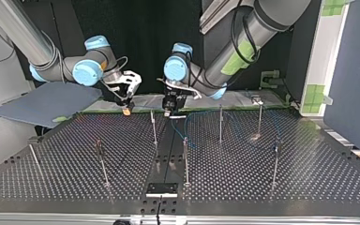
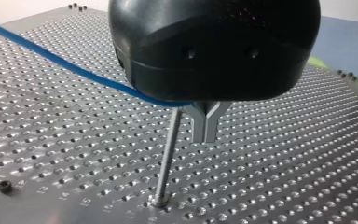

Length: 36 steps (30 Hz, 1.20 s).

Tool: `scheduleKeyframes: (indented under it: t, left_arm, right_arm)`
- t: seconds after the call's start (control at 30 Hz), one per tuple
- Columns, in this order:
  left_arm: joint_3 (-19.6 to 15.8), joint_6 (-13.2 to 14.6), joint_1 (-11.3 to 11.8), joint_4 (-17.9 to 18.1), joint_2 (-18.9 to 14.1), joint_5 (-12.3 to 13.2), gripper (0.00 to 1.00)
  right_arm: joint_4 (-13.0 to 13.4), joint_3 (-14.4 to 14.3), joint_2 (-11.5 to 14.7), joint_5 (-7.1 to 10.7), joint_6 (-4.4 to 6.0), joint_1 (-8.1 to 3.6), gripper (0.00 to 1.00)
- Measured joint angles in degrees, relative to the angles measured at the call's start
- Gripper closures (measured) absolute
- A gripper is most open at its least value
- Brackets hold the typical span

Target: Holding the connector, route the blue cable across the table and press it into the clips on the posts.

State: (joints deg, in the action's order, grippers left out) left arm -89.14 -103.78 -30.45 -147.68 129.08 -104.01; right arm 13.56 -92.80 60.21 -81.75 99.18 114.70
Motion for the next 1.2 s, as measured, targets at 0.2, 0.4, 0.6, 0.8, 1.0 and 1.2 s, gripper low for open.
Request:
scheduleKeyframes:
  t: [0.2,0.4,0.6,0.8,1.0,1.2]
  left_arm:
    - [1.30,-0.29,0.73,0.07,0.04,0.15,1.00]
    - [2.79,-0.30,1.84,-1.00,1.37,1.36,1.00]
    - [5.65,-0.27,2.94,-2.16,3.90,1.81,1.00]
    - [8.59,0.35,3.83,-4.28,4.34,1.76,1.00]
    - [10.88,1.41,4.06,-6.79,4.35,1.59,1.00]
    - [11.26,1.63,3.80,-7.79,4.36,1.42,0.77]
  right_arm:
    - [0.68,0.08,-0.19,0.08,0.06,-0.51,1.00]
    - [2.03,0.20,-0.28,0.25,0.34,-1.31,1.00]
    - [2.88,0.99,-0.74,1.30,1.13,-2.41,1.00]
    - [3.00,2.81,-2.58,1.48,1.49,-3.37,1.00]
    - [3.52,4.17,-3.40,2.03,1.78,-4.40,1.00]
    - [3.66,4.56,-3.53,2.68,1.82,-5.41,1.00]
